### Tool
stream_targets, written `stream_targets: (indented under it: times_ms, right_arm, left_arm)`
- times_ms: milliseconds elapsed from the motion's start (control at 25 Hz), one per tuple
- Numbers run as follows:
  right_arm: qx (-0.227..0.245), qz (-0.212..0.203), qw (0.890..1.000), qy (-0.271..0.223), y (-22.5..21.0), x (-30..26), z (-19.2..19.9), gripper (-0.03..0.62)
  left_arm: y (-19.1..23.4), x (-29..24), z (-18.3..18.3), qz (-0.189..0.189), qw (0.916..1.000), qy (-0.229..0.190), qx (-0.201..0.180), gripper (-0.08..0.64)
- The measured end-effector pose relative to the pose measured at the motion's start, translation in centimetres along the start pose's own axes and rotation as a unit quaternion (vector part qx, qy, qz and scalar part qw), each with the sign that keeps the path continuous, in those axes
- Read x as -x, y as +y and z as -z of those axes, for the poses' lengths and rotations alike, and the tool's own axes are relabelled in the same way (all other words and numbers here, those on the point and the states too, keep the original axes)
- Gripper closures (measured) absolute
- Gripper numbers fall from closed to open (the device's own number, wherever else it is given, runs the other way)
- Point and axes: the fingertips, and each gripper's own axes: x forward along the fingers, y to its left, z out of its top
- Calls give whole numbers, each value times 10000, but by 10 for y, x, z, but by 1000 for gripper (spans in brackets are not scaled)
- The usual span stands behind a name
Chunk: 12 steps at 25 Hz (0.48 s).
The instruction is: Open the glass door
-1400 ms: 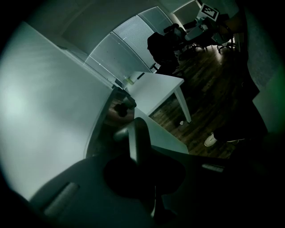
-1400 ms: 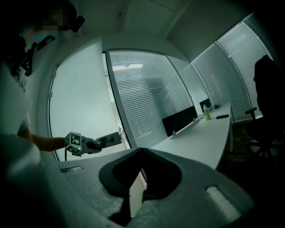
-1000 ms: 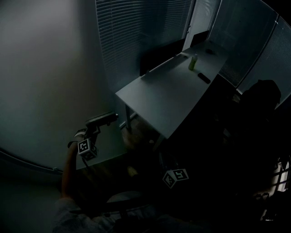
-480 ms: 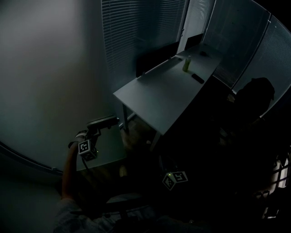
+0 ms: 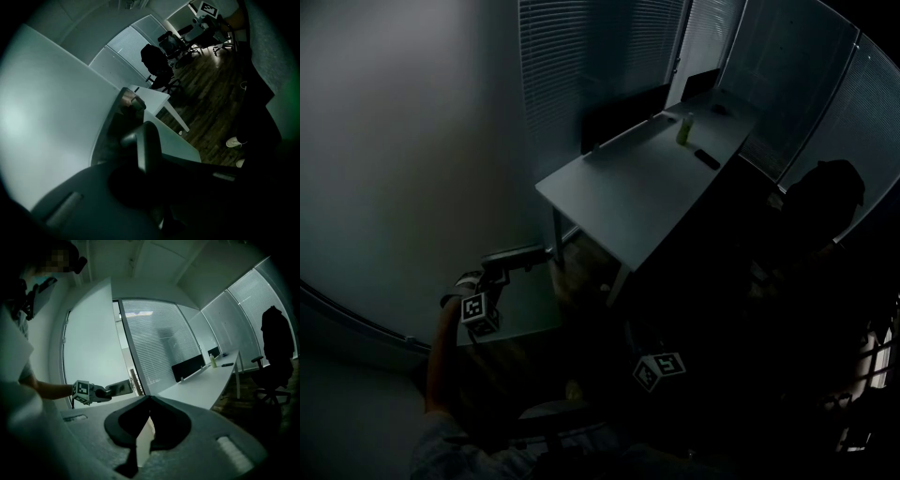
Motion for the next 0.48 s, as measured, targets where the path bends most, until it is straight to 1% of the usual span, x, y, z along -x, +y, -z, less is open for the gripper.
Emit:
stream_targets:
  times_ms: [200,480]
  right_arm:
    - [37,-79,9999,68,10,2,3,591]
    - [97,-52,9999,-2,24,18,13,591]
  left_arm:
    - [-11,8,-4,18,9999,-64,-78,552]
    - [-29,26,-10,24,9996,-196,-200,552]
